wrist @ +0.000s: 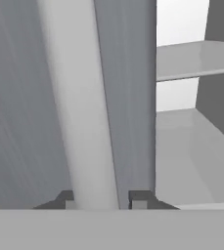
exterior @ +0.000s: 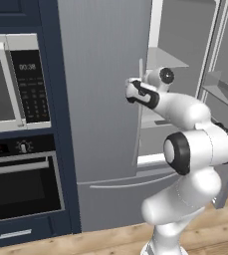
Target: Retrieve the orange and apple from the fridge and place them into the bowl on the dining table.
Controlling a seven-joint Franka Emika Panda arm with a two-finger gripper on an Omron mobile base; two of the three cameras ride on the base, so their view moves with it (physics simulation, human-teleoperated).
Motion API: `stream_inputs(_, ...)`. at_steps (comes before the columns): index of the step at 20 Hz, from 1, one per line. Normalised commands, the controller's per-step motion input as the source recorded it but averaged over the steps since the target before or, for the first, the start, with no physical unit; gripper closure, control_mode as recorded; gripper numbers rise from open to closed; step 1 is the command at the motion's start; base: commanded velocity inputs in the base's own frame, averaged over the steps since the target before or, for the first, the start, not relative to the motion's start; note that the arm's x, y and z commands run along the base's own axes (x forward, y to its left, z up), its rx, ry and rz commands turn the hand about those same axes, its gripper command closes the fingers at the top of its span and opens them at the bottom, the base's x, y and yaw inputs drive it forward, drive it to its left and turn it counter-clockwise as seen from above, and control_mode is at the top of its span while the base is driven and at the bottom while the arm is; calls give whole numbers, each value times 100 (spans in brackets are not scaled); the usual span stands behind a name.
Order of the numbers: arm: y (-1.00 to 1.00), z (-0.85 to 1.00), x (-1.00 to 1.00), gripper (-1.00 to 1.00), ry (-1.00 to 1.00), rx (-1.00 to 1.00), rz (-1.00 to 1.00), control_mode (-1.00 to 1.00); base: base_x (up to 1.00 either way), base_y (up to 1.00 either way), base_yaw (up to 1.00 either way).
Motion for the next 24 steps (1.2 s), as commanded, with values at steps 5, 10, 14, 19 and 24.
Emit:
stream_inputs(5,18,36,-68,100,21,0,0,-100,0,0,0)
stream_inputs(10,61,7,-98,100,-9,0,0,-100,0,0,0)
stream_inputs(14,59,0,-100,100,-46,1,0,-100,0,0,0)
stream_inputs(19,70,16,-80,100,-21,5,-3,-100,0,0,0)
stream_inputs(24,80,82,-58,100,10,0,4,-100,0,0,0)
